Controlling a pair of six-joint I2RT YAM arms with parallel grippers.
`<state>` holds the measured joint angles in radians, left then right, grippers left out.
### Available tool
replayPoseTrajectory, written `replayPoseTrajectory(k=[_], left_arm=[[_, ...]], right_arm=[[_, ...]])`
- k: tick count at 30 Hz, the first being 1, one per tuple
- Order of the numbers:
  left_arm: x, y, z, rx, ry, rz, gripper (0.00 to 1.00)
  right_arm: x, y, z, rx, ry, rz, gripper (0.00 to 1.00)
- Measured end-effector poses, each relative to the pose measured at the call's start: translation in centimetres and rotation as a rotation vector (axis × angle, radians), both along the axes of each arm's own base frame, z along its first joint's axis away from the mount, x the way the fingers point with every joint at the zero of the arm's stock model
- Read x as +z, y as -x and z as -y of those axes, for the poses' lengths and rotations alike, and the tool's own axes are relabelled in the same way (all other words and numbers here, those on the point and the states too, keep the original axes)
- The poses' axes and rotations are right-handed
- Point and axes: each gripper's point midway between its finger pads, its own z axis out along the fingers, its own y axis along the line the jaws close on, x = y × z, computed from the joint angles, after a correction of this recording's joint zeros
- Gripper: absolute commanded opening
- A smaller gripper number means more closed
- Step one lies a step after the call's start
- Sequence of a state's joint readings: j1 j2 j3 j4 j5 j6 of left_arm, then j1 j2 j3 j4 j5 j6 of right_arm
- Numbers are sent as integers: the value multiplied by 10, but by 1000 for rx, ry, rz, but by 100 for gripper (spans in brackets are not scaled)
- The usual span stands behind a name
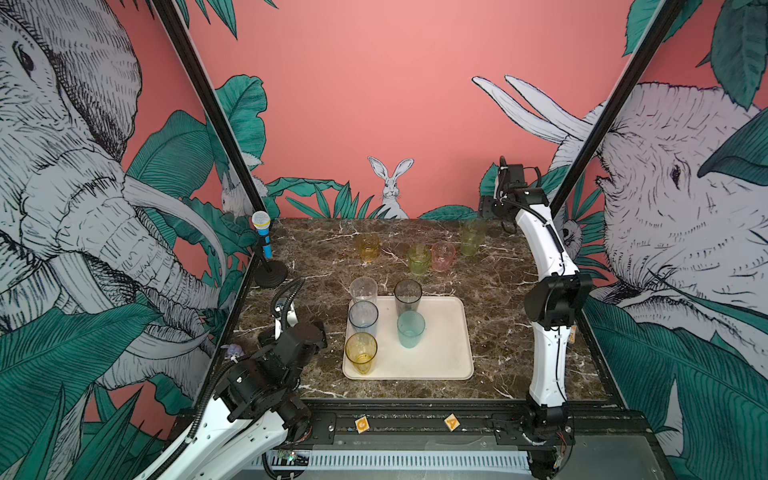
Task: Place the glasses into the tray
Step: 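Lower the right gripper around the tall green cup's rim and close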
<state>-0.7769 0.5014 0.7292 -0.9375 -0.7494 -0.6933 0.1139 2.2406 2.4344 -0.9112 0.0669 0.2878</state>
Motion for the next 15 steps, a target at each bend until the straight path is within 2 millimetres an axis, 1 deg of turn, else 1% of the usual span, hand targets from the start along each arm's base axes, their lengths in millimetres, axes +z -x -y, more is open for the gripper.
replayPoseTrajectory(k=[6,15], left_arm=[[-1,1,-1,3,0,-2,98],[-2,4,-5,9,-5,-3,98]], right_arm=[[-21,-8,7,-36,-27,-30,76],[-56,-14,1,-48,-74,-94,73]])
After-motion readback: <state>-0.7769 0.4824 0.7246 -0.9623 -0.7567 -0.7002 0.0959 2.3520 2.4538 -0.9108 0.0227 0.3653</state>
